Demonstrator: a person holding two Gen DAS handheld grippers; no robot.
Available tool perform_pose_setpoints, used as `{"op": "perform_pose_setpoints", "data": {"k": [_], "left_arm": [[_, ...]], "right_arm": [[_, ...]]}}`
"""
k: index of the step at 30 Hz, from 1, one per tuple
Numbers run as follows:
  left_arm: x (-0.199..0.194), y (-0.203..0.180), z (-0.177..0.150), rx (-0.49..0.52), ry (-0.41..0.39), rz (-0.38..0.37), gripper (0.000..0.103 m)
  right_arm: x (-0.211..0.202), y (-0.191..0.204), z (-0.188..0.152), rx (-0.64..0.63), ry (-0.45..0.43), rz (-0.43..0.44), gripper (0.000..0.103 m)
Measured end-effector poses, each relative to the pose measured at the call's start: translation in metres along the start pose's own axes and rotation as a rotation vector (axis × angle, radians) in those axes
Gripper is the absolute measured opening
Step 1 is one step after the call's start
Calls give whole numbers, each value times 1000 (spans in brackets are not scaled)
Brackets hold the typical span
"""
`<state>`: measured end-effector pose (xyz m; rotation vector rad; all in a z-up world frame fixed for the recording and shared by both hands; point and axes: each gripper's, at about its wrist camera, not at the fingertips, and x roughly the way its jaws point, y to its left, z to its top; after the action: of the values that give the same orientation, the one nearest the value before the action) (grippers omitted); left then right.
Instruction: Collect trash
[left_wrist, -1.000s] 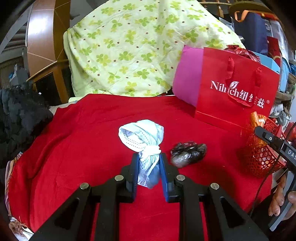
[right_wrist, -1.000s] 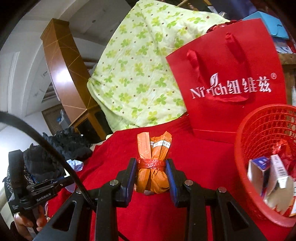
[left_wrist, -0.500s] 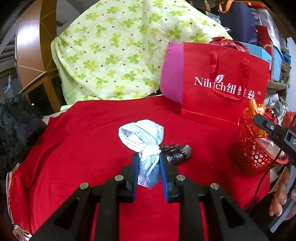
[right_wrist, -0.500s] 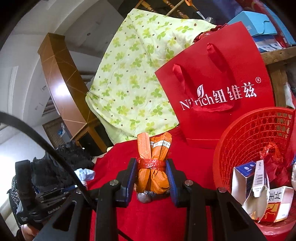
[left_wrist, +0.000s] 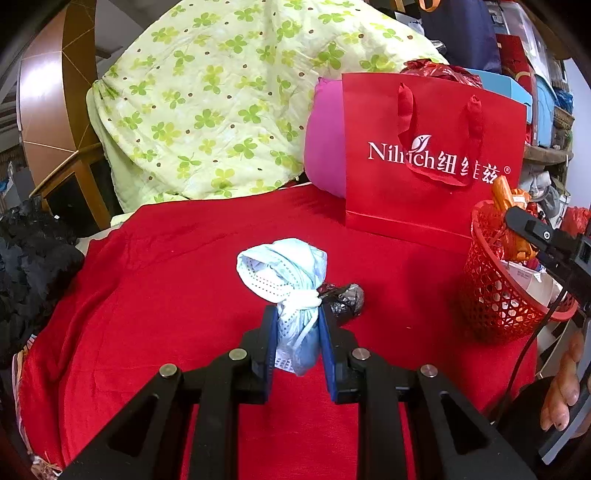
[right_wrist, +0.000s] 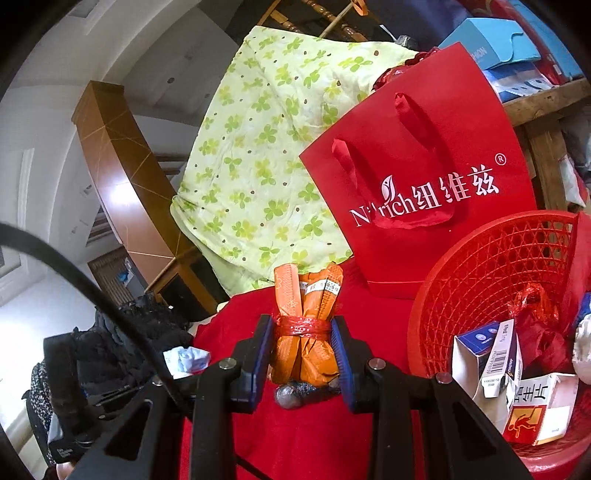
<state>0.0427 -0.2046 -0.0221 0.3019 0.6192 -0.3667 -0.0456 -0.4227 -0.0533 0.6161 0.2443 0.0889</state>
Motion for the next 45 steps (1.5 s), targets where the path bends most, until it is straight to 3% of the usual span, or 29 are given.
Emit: {"op": "perform_pose_setpoints", "data": {"k": [45], "left_arm": [[5,-33,-1,69,24,-66,23]], "right_arm": [[-17,-15,8,58,-49,10,34]]}}
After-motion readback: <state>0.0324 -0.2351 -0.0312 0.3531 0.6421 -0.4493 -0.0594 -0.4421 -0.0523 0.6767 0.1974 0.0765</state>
